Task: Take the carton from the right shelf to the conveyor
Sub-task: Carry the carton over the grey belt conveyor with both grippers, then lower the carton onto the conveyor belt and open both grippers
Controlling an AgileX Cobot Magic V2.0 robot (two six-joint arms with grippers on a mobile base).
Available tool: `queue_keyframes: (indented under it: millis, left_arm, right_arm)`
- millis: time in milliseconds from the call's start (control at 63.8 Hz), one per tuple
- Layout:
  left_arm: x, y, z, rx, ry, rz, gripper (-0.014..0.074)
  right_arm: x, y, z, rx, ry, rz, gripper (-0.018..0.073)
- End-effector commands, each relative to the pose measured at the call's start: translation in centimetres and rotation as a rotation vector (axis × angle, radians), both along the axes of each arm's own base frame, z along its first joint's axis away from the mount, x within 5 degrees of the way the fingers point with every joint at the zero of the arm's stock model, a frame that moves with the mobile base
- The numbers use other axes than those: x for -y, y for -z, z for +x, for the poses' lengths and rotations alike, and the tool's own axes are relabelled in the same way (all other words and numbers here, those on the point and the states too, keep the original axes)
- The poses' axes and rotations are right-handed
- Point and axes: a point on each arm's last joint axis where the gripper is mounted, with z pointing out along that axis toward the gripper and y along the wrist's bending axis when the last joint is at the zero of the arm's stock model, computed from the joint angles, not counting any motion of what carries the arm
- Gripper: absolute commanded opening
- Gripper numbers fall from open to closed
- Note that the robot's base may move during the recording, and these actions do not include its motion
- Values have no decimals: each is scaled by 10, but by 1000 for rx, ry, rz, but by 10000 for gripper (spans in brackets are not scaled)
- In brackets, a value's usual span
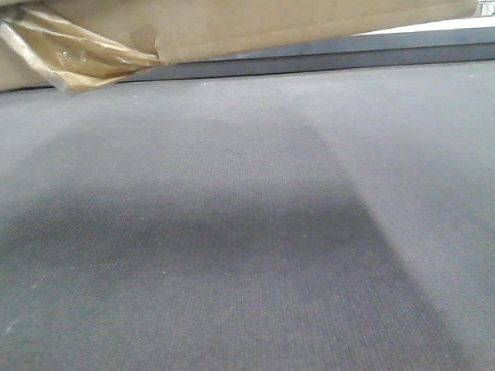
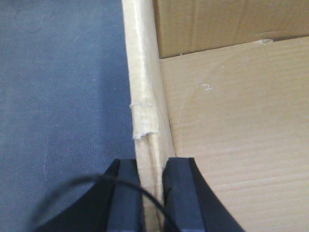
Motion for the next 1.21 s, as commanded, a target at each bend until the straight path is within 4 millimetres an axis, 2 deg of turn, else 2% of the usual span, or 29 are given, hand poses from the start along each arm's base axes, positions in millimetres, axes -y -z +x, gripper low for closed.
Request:
queue_keyframes:
  millis: [0,298,454,564,720,877,1112,1190]
  left_arm:
    - [-18,-4,-2,16,-97,164,-16]
    - [-15,-3,-2,10,-75,128,-16]
    - [0,-1,3,15,22,2,-16]
    - [14,9,17,-33,75,-71,-16]
    - [40,34,46,-114,139,-54,-16]
    - [64,60,79,-146,182,-30,-16]
    - [74,88,112,-157,168,1,-16]
    - [74,94,118,-167,148,22,-16]
  right_arm:
    - [13,-14,-8,95,26,-12,-67]
    - [12,-14,-8,85,22,-9,-67]
    - [17,-6,-4,41,60,-91,-67]
    - [21,6,10,-25,114,-154,-67]
    - [23,27,42,-104,176,-199,-67]
    - [15,54,75,-171,195,-240,-67]
    - [-3,111,111,-232,169,-287,-67]
    - [-6,121,116,-238,163,-293,-67]
